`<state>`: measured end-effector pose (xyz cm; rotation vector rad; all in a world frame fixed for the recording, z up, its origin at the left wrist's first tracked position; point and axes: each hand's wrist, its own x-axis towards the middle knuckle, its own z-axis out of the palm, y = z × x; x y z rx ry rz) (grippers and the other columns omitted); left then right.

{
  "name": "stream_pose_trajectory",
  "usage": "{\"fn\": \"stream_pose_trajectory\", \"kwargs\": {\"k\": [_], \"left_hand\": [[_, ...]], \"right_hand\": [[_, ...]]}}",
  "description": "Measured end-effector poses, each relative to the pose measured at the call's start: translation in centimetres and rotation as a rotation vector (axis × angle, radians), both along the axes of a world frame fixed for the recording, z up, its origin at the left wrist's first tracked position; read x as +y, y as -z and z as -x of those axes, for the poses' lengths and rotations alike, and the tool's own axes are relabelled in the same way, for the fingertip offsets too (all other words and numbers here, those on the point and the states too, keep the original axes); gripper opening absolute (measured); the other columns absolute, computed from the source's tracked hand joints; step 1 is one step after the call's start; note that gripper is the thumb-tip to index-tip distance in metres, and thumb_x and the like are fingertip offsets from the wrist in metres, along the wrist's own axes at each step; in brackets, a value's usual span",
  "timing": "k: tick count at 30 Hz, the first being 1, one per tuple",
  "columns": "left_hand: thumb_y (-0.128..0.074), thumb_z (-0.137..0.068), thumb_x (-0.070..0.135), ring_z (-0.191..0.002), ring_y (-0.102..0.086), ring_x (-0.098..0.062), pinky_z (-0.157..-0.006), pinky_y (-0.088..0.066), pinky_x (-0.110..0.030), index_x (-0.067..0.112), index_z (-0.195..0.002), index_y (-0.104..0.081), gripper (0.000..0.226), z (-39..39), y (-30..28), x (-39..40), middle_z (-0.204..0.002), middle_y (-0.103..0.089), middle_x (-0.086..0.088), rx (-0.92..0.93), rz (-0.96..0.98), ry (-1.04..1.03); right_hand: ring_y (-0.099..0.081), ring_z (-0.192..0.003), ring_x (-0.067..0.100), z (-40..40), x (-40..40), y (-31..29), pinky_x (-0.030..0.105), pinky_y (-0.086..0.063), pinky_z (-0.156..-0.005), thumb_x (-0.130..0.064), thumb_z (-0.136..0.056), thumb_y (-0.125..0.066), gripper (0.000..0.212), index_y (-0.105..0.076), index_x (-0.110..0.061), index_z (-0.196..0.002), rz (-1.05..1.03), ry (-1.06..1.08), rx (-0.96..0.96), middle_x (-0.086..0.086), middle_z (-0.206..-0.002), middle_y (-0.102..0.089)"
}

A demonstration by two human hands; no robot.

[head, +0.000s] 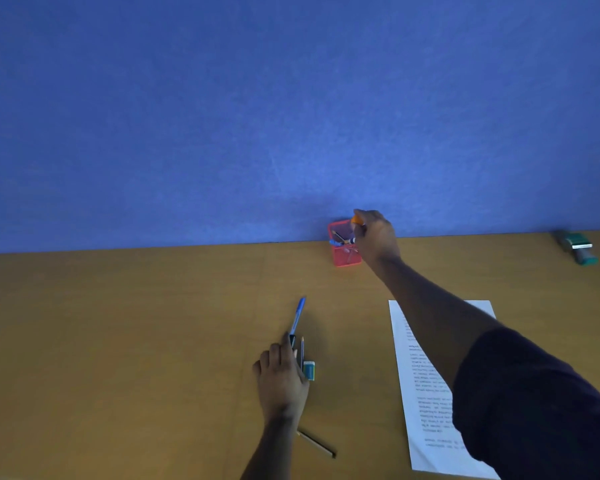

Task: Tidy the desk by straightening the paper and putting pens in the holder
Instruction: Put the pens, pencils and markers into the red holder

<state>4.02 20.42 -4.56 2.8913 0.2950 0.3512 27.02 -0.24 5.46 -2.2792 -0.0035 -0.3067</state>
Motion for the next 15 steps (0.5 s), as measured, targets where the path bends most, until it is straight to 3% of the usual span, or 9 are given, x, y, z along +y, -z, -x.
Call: {"fn": "stream_pose_trajectory", "kwargs": {"k": [3, 6, 9, 11, 13, 15], "left_hand": [[-0.045, -0.095, 0.027, -0.078, -0.059, -0.029, -0.070, -0.046, -0.042, 0.008, -0.128, -0.064, 0.043, -1.6, -1.3, -0.4, -0.090, -0.063, -0.005, -0.078, 0.003, 0.033], [-0.072, -0.079, 0.012, -0.079, -0.059, -0.029, -0.069, -0.048, -0.041, 0.007, -0.130, -0.063, 0.053, -3.8, -2.6, -0.8, -0.091, -0.063, -0.005, -0.140, 0.016, 0.081], [-0.066, -0.085, 0.005, -0.080, -0.058, -0.029, -0.071, -0.049, -0.042, 0.005, -0.133, -0.060, 0.049, -6.0, -3.9, -1.2, -0.092, -0.062, -0.007, -0.216, 0.083, 0.134], [-0.061, -0.090, 0.005, -0.081, -0.057, -0.030, -0.074, -0.050, -0.042, 0.003, -0.134, -0.058, 0.044, -7.6, -4.7, -1.4, -0.094, -0.062, -0.009, -0.275, 0.125, 0.177], [-0.060, -0.093, 0.004, -0.083, -0.058, -0.032, -0.077, -0.051, -0.043, 0.002, -0.136, -0.057, 0.043, -9.2, -5.6, -1.5, -0.097, -0.064, -0.011, -0.317, 0.166, 0.208], [-0.060, -0.093, 0.004, -0.089, -0.059, -0.031, -0.081, -0.052, -0.042, 0.003, -0.137, -0.055, 0.045, -10.9, -6.7, -1.8, -0.102, -0.065, -0.012, -0.342, 0.229, 0.216]], "right_hand": [[-0.061, -0.100, 0.035, 0.0, 0.3, 0.3, 0.035, -0.049, -0.078, -0.007, -0.091, -0.053, 0.029, -0.064, -0.007, -0.118, 0.047, -0.026, 0.031, 0.017, -0.114, -0.063], [-0.062, -0.098, 0.034, 0.0, 0.4, 0.7, 0.034, -0.048, -0.074, -0.007, -0.091, -0.053, 0.028, -0.064, -0.008, -0.116, 0.084, -0.027, 0.036, 0.016, -0.111, -0.064], [-0.062, -0.094, 0.035, -0.4, 0.3, 0.9, 0.035, -0.049, -0.072, -0.006, -0.091, -0.051, 0.023, -0.064, -0.005, -0.109, 0.142, -0.057, 0.047, 0.017, -0.108, -0.061], [-0.061, -0.100, 0.034, -0.4, 0.3, 0.9, 0.038, -0.052, -0.081, -0.007, -0.093, -0.049, 0.028, -0.062, -0.005, -0.118, 0.178, -0.099, 0.051, 0.017, -0.118, -0.058], [-0.060, -0.106, 0.031, 0.0, 0.1, 1.0, 0.038, -0.052, -0.087, -0.005, -0.093, -0.049, 0.036, -0.058, -0.006, -0.128, 0.148, -0.116, 0.012, 0.016, -0.124, -0.054], [-0.061, -0.100, 0.029, 0.9, -0.1, 1.2, 0.035, -0.051, -0.082, -0.004, -0.092, -0.051, 0.033, -0.061, -0.008, -0.124, 0.072, -0.095, -0.086, 0.014, -0.119, -0.055]]}}
